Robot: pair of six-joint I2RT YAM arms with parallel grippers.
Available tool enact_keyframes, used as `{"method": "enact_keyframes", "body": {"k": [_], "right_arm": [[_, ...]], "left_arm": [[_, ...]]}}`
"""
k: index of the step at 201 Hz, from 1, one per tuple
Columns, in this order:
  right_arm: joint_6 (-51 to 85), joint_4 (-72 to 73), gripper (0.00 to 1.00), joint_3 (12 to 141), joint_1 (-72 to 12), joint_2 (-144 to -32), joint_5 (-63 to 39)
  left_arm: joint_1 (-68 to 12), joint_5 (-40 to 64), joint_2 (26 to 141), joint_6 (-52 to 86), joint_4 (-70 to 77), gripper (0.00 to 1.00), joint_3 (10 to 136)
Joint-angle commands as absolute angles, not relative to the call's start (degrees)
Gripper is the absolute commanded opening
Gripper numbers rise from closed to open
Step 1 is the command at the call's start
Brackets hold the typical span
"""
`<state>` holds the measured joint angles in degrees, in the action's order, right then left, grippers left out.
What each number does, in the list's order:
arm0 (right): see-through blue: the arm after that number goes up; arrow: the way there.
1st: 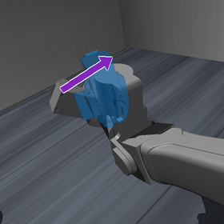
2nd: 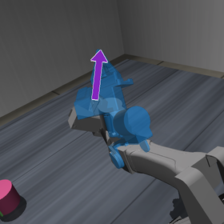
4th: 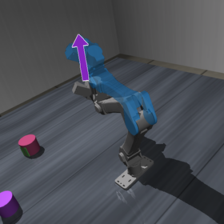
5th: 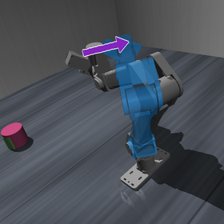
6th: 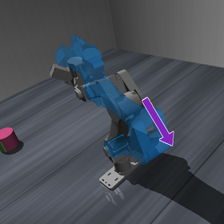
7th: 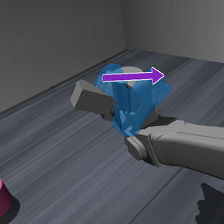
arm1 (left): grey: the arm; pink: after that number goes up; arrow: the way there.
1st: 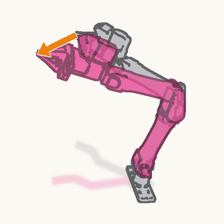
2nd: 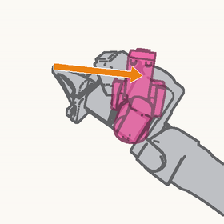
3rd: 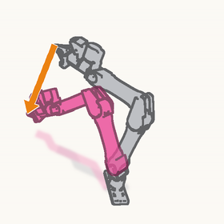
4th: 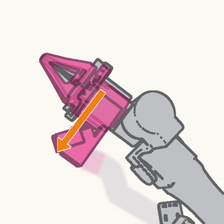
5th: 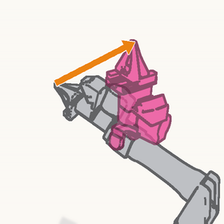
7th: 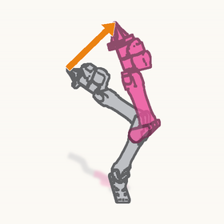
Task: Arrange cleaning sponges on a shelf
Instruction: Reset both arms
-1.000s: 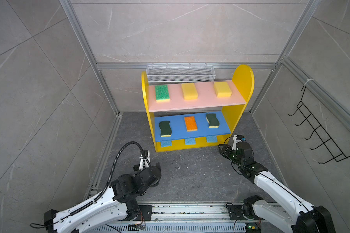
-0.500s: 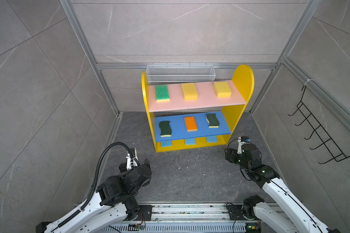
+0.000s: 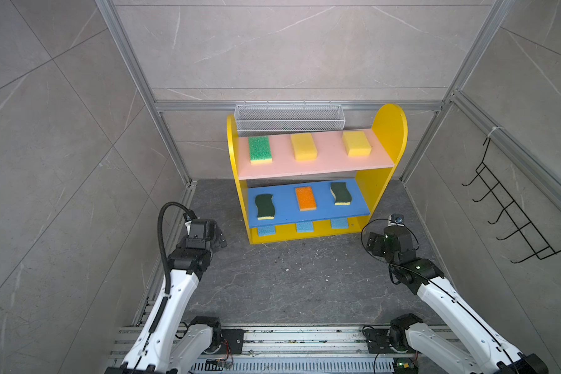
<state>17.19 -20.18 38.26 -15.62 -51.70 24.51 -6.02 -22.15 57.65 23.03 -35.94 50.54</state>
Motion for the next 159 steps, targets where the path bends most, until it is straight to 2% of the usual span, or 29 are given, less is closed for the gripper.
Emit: {"method": "enact_keyframes", "body": {"k": [1, 32, 51, 71, 110, 159], "right_arm": [[14.1, -13.8, 0.95, 38.6, -12.7, -53.8, 24.7], [14.8, -9.9, 0.95, 39.1, -0.9, -58.7, 10.9], [16.5, -6.7, 0.95, 38.5, 8.4, -60.0, 2.5], [17.3, -2.4, 0.94, 38.2, 14.5, -63.0, -4.9], [14.9, 6.7, 0.92, 38.2, 16.3, -70.7, -10.3], [16.1, 21.3, 0.94, 33.7, 17.3, -76.1, -14.9]], "left_arm": [[-3.7, -15.6, 60.9, 18.0, -24.2, 1.00, 51.2], [9.3, -1.0, 67.4, 21.1, -18.2, 1.00, 52.3], [13.7, -1.6, 68.9, 21.2, -15.1, 1.00, 51.1], [16.4, -1.6, 70.7, 21.6, -11.4, 1.00, 49.5], [16.8, -1.7, 75.8, 17.6, -1.5, 1.00, 45.0], [16.7, 0.0, 75.9, 14.9, 16.3, 1.00, 34.5]]}}
